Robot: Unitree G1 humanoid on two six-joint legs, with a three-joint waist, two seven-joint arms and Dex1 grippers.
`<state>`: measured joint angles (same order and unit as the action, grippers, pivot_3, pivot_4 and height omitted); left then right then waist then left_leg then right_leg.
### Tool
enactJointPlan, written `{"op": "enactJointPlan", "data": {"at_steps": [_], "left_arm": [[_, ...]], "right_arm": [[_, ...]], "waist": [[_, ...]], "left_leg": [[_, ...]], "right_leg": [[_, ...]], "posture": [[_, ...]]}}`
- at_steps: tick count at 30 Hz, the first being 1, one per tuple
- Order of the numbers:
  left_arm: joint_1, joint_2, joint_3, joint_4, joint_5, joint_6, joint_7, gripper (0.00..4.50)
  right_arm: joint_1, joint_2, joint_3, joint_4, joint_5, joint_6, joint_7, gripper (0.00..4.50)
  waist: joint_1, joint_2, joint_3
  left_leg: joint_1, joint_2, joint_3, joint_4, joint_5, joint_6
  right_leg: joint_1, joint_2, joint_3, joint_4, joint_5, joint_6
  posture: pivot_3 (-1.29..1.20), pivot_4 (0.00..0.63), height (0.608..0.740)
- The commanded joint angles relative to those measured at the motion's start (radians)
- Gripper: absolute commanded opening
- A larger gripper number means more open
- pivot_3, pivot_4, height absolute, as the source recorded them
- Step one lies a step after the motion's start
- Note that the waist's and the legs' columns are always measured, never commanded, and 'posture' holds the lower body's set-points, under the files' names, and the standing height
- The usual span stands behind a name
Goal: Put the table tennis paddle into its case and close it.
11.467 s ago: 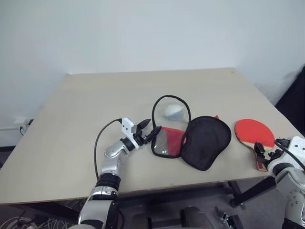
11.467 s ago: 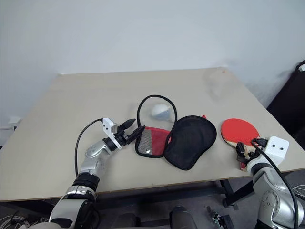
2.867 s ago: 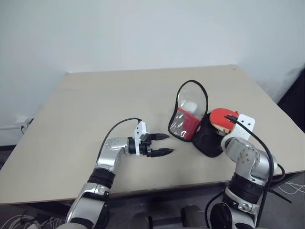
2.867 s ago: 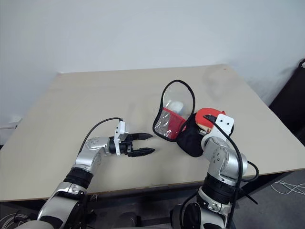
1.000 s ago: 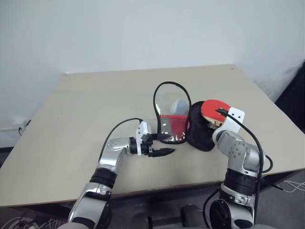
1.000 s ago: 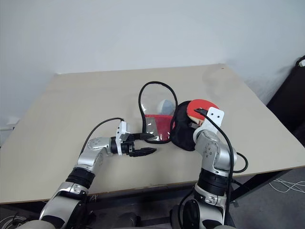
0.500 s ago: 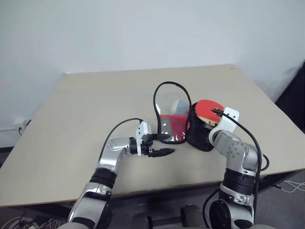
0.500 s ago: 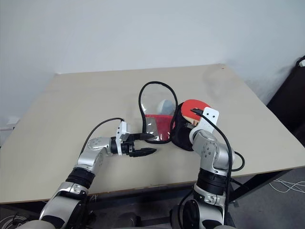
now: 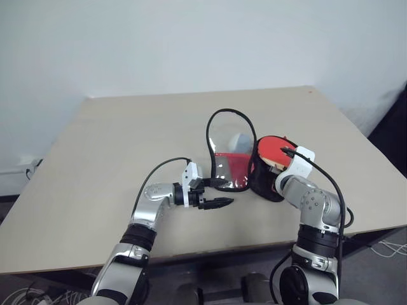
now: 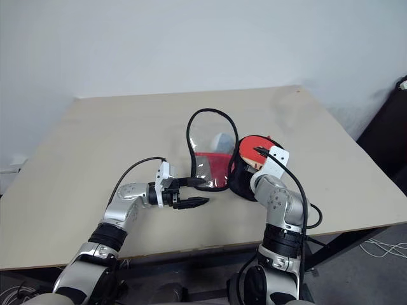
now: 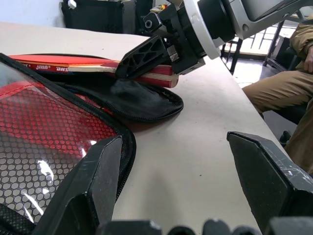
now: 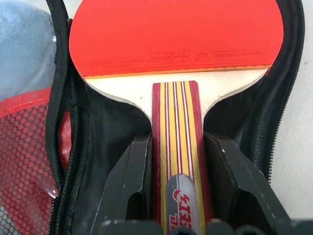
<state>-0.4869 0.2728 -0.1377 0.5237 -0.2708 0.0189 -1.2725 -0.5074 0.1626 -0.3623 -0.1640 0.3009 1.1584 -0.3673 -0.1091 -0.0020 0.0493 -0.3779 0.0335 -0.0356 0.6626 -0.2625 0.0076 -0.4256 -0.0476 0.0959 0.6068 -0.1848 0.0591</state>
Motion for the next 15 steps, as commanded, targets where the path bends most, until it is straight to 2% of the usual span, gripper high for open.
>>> {"op": "enactJointPlan", "data": {"at_steps": [1, 9, 11, 14, 15], "left_arm": [[-0.021, -0.002, 0.004, -0.019, -0.003, -0.012, 0.001, 3.64], [-0.02, -0.002, 0.004, -0.02, -0.002, -0.014, 0.002, 3.64], [-0.02, -0.002, 0.005, -0.021, -0.002, -0.015, 0.003, 3.64], [-0.019, -0.002, 0.005, -0.021, -0.002, -0.015, 0.004, 3.64], [-0.019, -0.002, 0.005, -0.021, -0.002, -0.015, 0.004, 3.64]], "right_arm": [[-0.05, 0.08, 0.012, 0.013, 0.017, -0.044, -0.009, 1.18], [-0.043, 0.052, 0.042, 0.05, 0.021, -0.077, -0.001, 1.18], [-0.042, 0.047, 0.047, 0.054, 0.024, -0.077, 0.004, 1.89], [-0.041, 0.042, 0.052, 0.055, 0.025, -0.078, 0.007, 2.58], [-0.041, 0.041, 0.052, 0.054, 0.026, -0.077, 0.006, 2.97]], "waist": [[0.0, 0.0, 0.0], [0.0, 0.0, 0.0], [0.0, 0.0, 0.0], [0.0, 0.0, 0.0], [0.0, 0.0, 0.0]], "left_leg": [[0.0, 0.0, 0.0, 0.0, 0.0, 0.0], [0.0, 0.0, 0.0, 0.0, 0.0, 0.0], [0.0, 0.0, 0.0, 0.0, 0.0, 0.0], [0.0, 0.0, 0.0, 0.0, 0.0, 0.0], [0.0, 0.0, 0.0, 0.0, 0.0, 0.0]], "right_leg": [[0.0, 0.0, 0.0, 0.0, 0.0, 0.0], [0.0, 0.0, 0.0, 0.0, 0.0, 0.0], [0.0, 0.0, 0.0, 0.0, 0.0, 0.0], [0.0, 0.0, 0.0, 0.0, 0.0, 0.0], [0.0, 0.0, 0.0, 0.0, 0.0, 0.0]], "posture": [[0.0, 0.0, 0.74], [0.0, 0.0, 0.74], [0.0, 0.0, 0.74], [0.0, 0.0, 0.74], [0.0, 0.0, 0.74]]}}
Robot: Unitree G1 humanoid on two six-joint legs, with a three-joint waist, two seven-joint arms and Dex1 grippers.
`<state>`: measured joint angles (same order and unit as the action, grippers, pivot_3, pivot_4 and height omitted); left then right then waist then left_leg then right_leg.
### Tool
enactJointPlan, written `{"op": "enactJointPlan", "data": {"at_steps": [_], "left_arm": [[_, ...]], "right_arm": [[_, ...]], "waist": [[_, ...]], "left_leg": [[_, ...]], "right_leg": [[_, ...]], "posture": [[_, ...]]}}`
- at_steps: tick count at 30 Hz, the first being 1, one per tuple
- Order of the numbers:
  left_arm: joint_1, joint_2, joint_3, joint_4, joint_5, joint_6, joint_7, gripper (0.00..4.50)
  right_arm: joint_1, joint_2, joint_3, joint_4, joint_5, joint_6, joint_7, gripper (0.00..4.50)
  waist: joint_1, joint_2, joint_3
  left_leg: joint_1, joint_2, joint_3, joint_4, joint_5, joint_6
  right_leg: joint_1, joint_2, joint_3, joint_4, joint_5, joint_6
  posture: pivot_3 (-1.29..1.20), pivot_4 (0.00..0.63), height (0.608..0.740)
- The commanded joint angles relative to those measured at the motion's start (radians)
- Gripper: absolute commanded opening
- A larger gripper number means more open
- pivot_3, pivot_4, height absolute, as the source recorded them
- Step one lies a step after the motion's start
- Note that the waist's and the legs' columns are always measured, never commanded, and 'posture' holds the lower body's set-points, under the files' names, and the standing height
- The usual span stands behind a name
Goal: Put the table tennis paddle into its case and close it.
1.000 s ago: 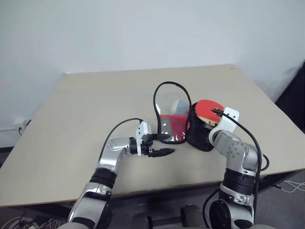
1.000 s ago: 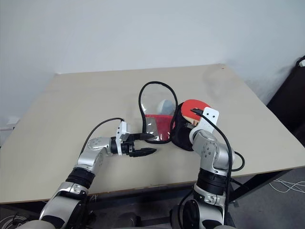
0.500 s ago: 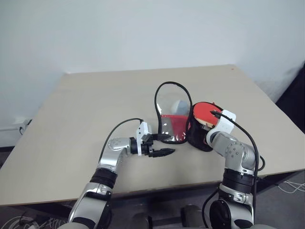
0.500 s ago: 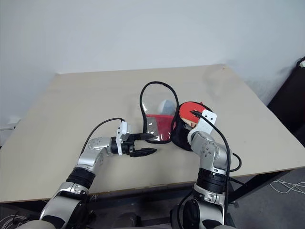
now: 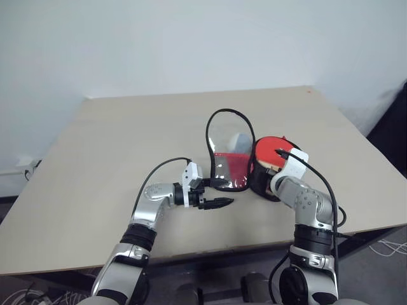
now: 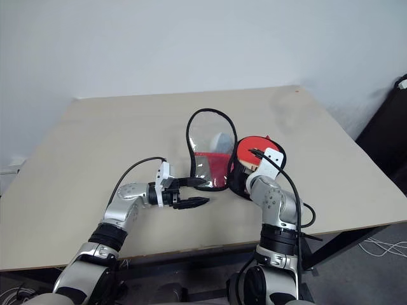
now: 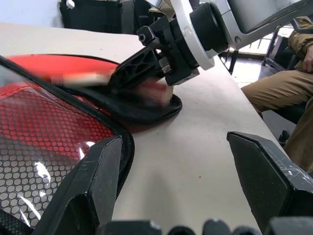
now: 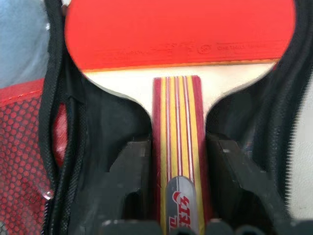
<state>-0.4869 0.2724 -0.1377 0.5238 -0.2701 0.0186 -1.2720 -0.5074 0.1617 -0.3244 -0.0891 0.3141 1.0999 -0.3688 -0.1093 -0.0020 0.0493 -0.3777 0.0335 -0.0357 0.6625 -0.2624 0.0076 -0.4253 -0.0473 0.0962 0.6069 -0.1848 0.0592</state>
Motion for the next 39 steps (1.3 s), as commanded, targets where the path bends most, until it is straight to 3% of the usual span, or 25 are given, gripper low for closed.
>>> {"op": "enactJointPlan", "data": {"at_steps": [1, 4, 14, 21, 25, 31, 39], "left_arm": [[-0.019, -0.002, 0.005, -0.022, -0.003, -0.014, 0.004, 3.64], [-0.018, -0.003, 0.004, -0.024, -0.004, -0.014, 0.004, 3.64], [-0.038, -0.02, 0.043, -0.016, -0.036, -0.016, 0.027, 3.64], [-0.105, -0.056, 0.148, 0.077, -0.049, -0.099, 0.178, 3.64], [-0.135, -0.062, 0.181, 0.149, -0.03, -0.089, 0.268, 3.64], [-0.197, -0.084, 0.285, 0.229, -0.11, 0.075, 0.388, 3.64], [-0.296, -0.09, 0.316, 0.342, -0.108, 0.214, 0.486, 3.64]], "right_arm": [[-0.04, 0.042, 0.015, -0.022, 0.014, -0.018, 0.007, 3.23], [-0.041, 0.035, 0.022, -0.043, 0.01, -0.013, 0.003, 4.04], [-0.023, -0.11, 0.195, -0.158, -0.099, -0.119, 0.075, 4.04], [-0.006, -0.211, 0.266, -0.207, -0.168, -0.223, 0.146, 4.04], [0.004, -0.22, 0.248, -0.206, -0.177, -0.239, 0.156, 4.04], [0.012, -0.214, 0.236, -0.198, -0.191, -0.25, 0.157, 4.04], [0.007, -0.198, 0.23, -0.174, -0.2, -0.274, 0.153, 4.04]], "waist": [[0.0, 0.0, 0.0], [0.0, 0.0, 0.0], [0.0, 0.0, 0.0], [0.0, 0.0, 0.0], [0.0, 0.0, 0.0], [0.001, -0.001, 0.0], [0.001, -0.001, 0.0]], "left_leg": [[0.0, 0.0, 0.0, 0.0, 0.0, 0.0], [0.0, 0.0, 0.0, 0.0, 0.0, 0.0], [-0.001, 0.0, 0.0, 0.0, 0.0, 0.0], [0.0, 0.0, 0.0, 0.0, 0.0, 0.0], [0.0, 0.0, 0.0, 0.0, 0.0, 0.0], [-0.001, 0.0, 0.0, 0.001, 0.0, 0.0], [0.0, 0.0, 0.0, 0.0, 0.0, 0.0]], "right_leg": [[0.0, 0.0, 0.0, 0.0, 0.0, 0.0], [0.0, 0.0, 0.0, 0.0, 0.0, 0.0], [0.0, 0.0, 0.0, -0.001, 0.0, 0.0], [0.0, 0.0, 0.0, 0.0, 0.0, 0.0], [0.0, 0.001, 0.0, 0.0, 0.0, 0.0], [0.0, 0.001, 0.0, 0.0, 0.0, 0.0], [0.0, 0.001, 0.0, -0.001, 0.0, 0.0]], "posture": [[0.0, 0.0, 0.74], [0.0, 0.0, 0.74], [0.0, 0.0, 0.74], [0.0, 0.0, 0.74], [0.0, 0.0, 0.74], [0.0, 0.0, 0.74], [0.0, 0.0, 0.74]]}}
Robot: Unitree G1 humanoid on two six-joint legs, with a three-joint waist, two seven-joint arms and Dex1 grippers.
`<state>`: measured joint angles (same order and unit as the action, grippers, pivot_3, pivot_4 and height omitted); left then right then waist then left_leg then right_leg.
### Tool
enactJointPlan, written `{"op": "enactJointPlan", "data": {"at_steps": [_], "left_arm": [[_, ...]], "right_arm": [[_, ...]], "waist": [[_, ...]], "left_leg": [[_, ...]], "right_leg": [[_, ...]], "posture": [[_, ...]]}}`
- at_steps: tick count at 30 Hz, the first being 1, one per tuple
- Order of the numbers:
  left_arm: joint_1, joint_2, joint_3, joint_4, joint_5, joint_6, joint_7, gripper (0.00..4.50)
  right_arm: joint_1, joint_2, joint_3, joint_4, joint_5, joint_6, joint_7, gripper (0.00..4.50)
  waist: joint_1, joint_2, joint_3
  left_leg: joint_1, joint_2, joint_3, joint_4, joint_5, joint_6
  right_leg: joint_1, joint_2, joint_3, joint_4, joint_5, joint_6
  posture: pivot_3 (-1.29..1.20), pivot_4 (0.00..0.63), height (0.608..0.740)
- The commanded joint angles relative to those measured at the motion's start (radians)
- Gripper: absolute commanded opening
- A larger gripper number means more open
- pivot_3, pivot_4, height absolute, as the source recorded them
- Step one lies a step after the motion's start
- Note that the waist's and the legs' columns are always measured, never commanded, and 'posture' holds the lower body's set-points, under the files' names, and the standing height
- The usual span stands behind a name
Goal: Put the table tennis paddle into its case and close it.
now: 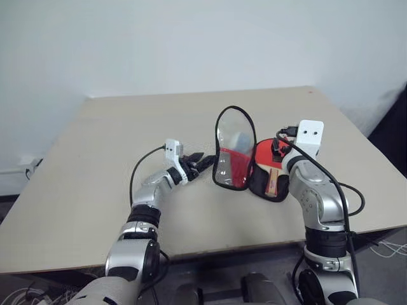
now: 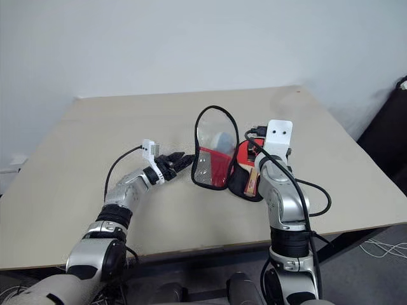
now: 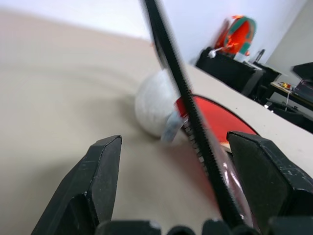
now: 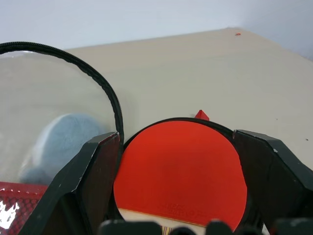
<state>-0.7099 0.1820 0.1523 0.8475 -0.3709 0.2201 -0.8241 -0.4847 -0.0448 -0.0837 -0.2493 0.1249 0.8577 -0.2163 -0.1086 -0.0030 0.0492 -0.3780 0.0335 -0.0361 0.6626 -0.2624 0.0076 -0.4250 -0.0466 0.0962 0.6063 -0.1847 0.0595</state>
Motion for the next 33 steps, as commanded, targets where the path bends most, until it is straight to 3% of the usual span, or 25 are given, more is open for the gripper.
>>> {"op": "enactJointPlan", "data": {"at_steps": [1, 3, 6, 12, 14, 23, 33], "left_arm": [[-0.086, 0.0, 0.016, 0.033, 0.01, 0.011, 0.051, 3.64], [-0.101, 0.001, 0.003, 0.055, 0.032, 0.009, 0.064, 3.64], [-0.127, -0.013, -0.009, 0.086, 0.059, 0.002, 0.097, 3.09], [-0.156, -0.044, 0.019, 0.116, 0.051, -0.017, 0.138, 1.51], [-0.162, -0.058, 0.078, 0.113, 0.004, -0.065, 0.172, 1.0], [-0.161, -0.065, 0.283, 0.091, -0.178, -0.085, 0.178, 1.0], [-0.171, -0.034, -0.041, 0.228, 0.198, -0.119, 0.239, 1.0]], "right_arm": [[-0.017, 0.011, -0.012, -0.011, -0.013, -0.036, 0.0, 4.04], [-0.017, 0.018, -0.012, -0.007, -0.017, -0.041, -0.001, 4.04], [-0.016, 0.028, -0.018, 0.001, -0.02, -0.049, -0.002, 4.05], [-0.018, 0.037, -0.026, 0.014, -0.025, -0.063, -0.007, 4.05], [-0.017, 0.037, -0.028, 0.02, -0.025, -0.068, -0.005, 4.05], [-0.022, 0.038, -0.031, 0.047, -0.022, -0.081, 0.001, 4.05], [-0.034, 0.03, -0.034, 0.068, -0.022, -0.093, 0.005, 4.05]], "waist": [[0.0, 0.0, 0.0], [0.0, 0.0, 0.0], [0.0, 0.0, 0.0], [0.0, 0.0, 0.0], [0.0, 0.0, 0.0], [0.0, 0.0, 0.0], [0.007, 0.0, 0.0]], "left_leg": [[0.0, 0.0, 0.0, 0.0, 0.0, 0.0], [0.0, 0.0, 0.0, 0.0, 0.0, 0.0], [0.0, 0.0, 0.0, 0.0, 0.0, 0.0], [0.0, 0.0, 0.0, 0.0, 0.0, 0.0], [0.0, 0.0, 0.0, 0.0, 0.0, 0.0], [0.0, 0.0, 0.0, 0.0, 0.0, 0.0], [0.0, 0.0, 0.0, 0.0, 0.0, 0.0]], "right_leg": [[0.0, 0.0, 0.0, 0.0, 0.0, 0.0], [0.0, 0.0, 0.0, 0.0, 0.0, 0.0], [0.0, 0.0, 0.0, 0.0, 0.0, 0.0], [0.0, 0.0, 0.0, 0.0, 0.0, 0.0], [0.0, 0.0, 0.0, 0.0, 0.0, 0.0], [0.0, 0.0, 0.0, 0.0, 0.0, 0.0], [0.001, 0.0, 0.0, 0.0, 0.0, 0.0]], "posture": [[0.0, 0.0, 0.74], [0.0, 0.0, 0.74], [0.0, 0.0, 0.74], [0.0, 0.0, 0.74], [0.0, 0.0, 0.74], [0.0, 0.0, 0.74], [0.0, 0.0, 0.74]]}}
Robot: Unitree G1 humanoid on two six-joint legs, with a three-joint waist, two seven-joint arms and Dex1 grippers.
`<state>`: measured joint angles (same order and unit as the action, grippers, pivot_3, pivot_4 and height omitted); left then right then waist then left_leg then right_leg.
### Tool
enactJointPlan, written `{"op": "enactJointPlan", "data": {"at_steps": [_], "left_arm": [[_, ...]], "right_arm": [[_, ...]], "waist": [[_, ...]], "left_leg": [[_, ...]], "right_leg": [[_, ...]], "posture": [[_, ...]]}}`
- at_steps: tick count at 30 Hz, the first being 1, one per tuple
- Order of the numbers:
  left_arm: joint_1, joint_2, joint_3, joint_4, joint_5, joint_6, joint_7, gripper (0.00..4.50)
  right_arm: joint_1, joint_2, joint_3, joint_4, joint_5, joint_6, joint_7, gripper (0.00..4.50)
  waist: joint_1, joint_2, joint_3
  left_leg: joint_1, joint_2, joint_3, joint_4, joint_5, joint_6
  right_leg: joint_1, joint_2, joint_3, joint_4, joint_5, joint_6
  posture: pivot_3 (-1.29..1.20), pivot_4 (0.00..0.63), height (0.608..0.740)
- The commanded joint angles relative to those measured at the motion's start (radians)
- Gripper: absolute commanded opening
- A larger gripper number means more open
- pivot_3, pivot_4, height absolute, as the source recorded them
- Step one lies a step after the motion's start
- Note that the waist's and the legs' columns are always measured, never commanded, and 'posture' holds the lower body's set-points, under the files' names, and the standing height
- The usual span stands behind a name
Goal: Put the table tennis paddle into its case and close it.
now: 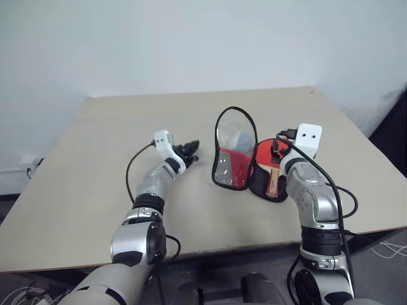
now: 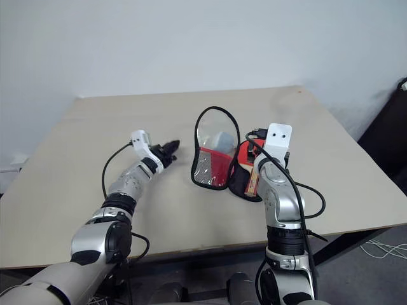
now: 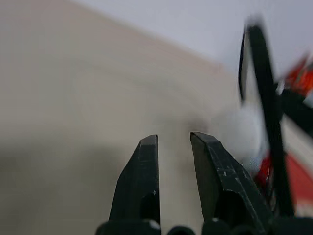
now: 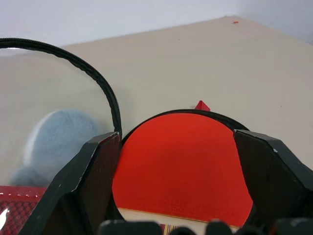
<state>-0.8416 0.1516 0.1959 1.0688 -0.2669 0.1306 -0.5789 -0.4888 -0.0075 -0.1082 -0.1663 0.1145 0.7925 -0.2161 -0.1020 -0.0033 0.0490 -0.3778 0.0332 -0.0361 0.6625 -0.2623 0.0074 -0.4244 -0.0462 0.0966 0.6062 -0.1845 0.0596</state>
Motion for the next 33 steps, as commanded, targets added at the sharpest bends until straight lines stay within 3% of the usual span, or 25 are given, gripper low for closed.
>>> {"op": "enactJointPlan", "data": {"at_steps": [1, 13, 20, 33], "left_arm": [[-0.045, -0.01, -0.106, 0.014, 0.113, -0.035, -0.015, 1.0], [-0.073, -0.102, -0.12, -0.066, 0.063, -0.08, -0.287, 1.0], [-0.036, -0.166, -0.142, -0.244, -0.021, 0.042, -0.439, 1.0], [0.035, -0.156, -0.301, -0.316, 0.079, 0.145, -0.445, 1.0]], "right_arm": [[-0.03, -0.008, -0.011, -0.015, -0.011, -0.028, 0.004, 4.05], [-0.024, -0.008, -0.033, -0.016, -0.018, -0.03, -0.013, 4.05], [-0.032, -0.004, -0.077, -0.002, -0.034, -0.049, -0.063, 4.05], [-0.041, -0.017, -0.189, 0.004, -0.088, -0.132, -0.2, 4.05]], "waist": [[0.0, 0.0, 0.0], [0.001, 0.0, 0.0], [0.001, 0.0, 0.0], [-0.001, 0.001, 0.0]], "left_leg": [[0.0, 0.0, 0.0, 0.0, 0.0, 0.0], [0.0, 0.0, 0.0, 0.0, 0.0, 0.0], [0.0, 0.0, 0.0, 0.0, 0.0, 0.0], [0.001, 0.0, 0.0, 0.0, 0.0, 0.001]], "right_leg": [[0.0, 0.0, 0.0, 0.0, 0.0, 0.0], [0.0, 0.0, 0.0, 0.0, 0.0, 0.0], [0.0, 0.0, 0.0, 0.0, 0.0, 0.0], [0.0, 0.001, 0.002, 0.001, 0.0, 0.0]], "posture": [[0.0, 0.0, 0.74], [0.0, 0.0, 0.74], [0.0, 0.0, 0.74], [0.0, 0.0, 0.74]]}}
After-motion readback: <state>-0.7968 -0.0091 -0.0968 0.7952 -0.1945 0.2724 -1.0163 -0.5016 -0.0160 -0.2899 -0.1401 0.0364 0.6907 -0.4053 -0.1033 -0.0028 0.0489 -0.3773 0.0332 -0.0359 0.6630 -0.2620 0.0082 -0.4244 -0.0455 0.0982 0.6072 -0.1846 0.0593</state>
